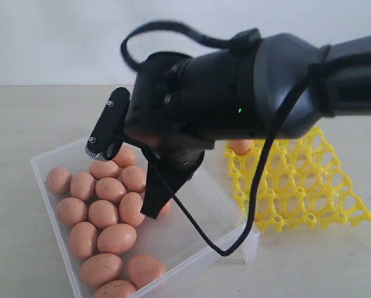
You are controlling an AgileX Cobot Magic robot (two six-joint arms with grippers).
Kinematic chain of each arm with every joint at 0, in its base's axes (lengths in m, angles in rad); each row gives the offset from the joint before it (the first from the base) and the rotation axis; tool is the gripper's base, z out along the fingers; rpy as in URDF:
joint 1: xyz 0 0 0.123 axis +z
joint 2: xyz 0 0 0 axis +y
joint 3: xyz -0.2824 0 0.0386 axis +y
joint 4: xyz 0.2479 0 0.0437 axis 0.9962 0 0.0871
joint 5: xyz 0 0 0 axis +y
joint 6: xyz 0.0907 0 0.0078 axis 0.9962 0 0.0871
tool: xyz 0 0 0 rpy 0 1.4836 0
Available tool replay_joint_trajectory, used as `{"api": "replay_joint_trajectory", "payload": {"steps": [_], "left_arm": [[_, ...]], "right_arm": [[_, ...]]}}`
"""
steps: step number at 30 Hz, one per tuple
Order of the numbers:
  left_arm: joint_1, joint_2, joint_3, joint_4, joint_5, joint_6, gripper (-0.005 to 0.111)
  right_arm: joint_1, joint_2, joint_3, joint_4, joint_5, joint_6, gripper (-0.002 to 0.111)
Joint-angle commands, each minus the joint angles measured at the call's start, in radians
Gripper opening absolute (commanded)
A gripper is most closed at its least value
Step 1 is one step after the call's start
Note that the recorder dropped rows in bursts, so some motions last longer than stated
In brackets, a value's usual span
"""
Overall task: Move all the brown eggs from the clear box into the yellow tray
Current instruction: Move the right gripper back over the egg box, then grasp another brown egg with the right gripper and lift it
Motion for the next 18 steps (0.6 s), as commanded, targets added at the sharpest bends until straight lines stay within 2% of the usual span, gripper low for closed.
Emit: {"api": "replay_joint_trajectory", "payload": {"steps": [1, 5, 6, 8, 9, 13, 18], "left_arm": [[-0.006, -0.003, 0.004, -0.007, -0.005, 0.001, 0.004], [-0.006, -0.003, 0.004, -0.007, -0.005, 0.001, 0.004], [-0.006, -0.003, 0.004, -0.007, -0.005, 0.001, 0.004], [-0.006, -0.003, 0.004, -0.007, -0.005, 0.001, 0.004], [-0.006, -0.003, 0.004, -0.007, -0.005, 0.001, 0.004], [-0.006, -0.003, 0.004, -0.007, -0.005, 0.001, 0.004], [-0.006, -0.003, 0.004, -0.007, -0.005, 0.001, 0.004]], "right_arm": [[-0.098, -0.02, -0.078, 0.462, 0.112, -0.193, 0.0], [-0.195, -0.02, -0.118, 0.658, 0.127, -0.216, 0.001], [-0.227, -0.019, -0.125, 0.711, 0.115, -0.226, 0.004], [-0.264, -0.019, -0.127, 0.781, 0.1, -0.246, 0.012], [-0.284, -0.019, -0.127, 0.831, 0.093, -0.274, 0.02], [-0.301, -0.019, -0.127, 0.888, 0.053, -0.338, 0.041], [-0.301, 0.017, -0.127, 0.942, -0.055, -0.338, 0.043]]}}
